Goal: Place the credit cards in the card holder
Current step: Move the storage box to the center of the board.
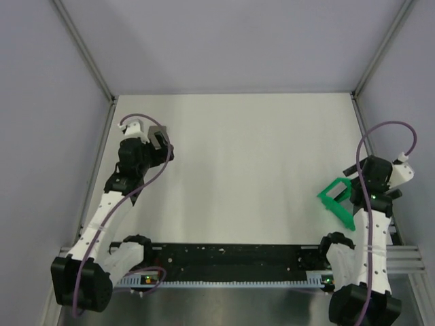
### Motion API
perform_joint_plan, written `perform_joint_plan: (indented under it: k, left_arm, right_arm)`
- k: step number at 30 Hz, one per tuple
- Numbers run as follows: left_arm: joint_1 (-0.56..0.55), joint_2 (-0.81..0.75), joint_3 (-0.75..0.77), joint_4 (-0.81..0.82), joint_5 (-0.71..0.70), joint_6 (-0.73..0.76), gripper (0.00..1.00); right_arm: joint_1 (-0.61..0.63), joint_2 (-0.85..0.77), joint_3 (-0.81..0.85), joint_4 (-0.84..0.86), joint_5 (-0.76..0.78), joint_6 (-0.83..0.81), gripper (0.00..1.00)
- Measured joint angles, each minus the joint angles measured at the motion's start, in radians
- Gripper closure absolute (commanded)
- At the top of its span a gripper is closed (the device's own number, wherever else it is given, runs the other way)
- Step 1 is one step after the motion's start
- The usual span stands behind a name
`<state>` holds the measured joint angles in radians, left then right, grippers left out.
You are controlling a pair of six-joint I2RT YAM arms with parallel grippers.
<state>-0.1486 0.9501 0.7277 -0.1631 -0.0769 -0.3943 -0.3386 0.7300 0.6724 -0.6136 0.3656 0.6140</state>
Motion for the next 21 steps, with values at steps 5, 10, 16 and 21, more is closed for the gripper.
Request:
perform_joint_plan:
  k: [5, 10, 16, 21]
  left_arm:
    - [0.0, 0.051, 0.0, 0.018, 0.084, -0.003, 0.01]
    - [0.0, 0.086, 0.0, 0.055, 0.157, -0.015, 0.02]
    - [0.0, 0.1, 0.0, 0.089, 0.228, -0.024, 0.02]
    - [0.0, 0.1, 0.0, 0.102, 0.254, -0.024, 0.02]
  right_arm:
    - [0.0, -0.019, -0.018, -0.077, 0.095, 0.089, 0.01]
    - [-0.001, -0.064, -0.045, -0.157, 0.233, 0.202, 0.01]
    - [-0.051, -0.081, -0.105, -0.205, 0.343, 0.271, 0.01]
    - [-0.065, -0.059, -0.143, -0.188, 0.337, 0.296, 0.01]
